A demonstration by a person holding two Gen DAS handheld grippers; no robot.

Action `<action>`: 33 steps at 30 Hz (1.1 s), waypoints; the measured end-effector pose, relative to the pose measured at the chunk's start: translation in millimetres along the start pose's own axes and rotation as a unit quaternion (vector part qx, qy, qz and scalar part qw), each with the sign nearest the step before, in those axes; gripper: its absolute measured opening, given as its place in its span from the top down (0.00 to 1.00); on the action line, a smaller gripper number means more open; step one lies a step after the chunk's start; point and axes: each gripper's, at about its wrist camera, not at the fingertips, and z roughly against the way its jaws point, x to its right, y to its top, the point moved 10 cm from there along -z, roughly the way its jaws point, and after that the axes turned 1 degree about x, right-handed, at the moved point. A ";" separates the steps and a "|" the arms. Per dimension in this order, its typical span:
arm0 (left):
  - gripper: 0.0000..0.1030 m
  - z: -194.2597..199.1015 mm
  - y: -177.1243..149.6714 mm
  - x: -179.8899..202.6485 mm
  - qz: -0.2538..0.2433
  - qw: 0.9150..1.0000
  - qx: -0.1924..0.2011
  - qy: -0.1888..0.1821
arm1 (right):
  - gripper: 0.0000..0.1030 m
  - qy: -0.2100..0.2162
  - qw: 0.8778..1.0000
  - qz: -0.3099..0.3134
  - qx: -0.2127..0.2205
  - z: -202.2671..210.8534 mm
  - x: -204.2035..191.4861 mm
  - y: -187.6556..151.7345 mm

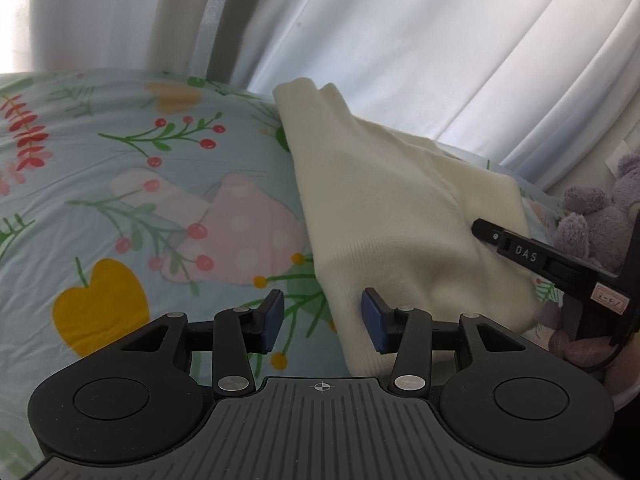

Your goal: Fold small clothes

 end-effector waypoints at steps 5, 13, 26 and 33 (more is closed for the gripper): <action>0.53 13.1 -1.9 -15.8 0.018 1.000 0.006 0.012 | 0.70 0.013 0.998 -0.030 0.047 55.8 7.4 17.0; 0.53 19.7 12.2 -10.9 0.040 0.999 0.018 0.003 | 0.84 0.153 0.987 0.044 0.011 43.5 -79.1 -9.0; 0.45 13.9 -34.1 31.7 -0.088 0.996 -0.009 -0.016 | 0.46 0.144 0.969 -0.193 -0.053 85.6 11.2 -42.3; 0.46 -9.9 -39.2 37.6 -0.104 0.994 -0.020 0.014 | 0.62 0.160 0.951 -0.252 -0.087 56.4 17.1 -64.1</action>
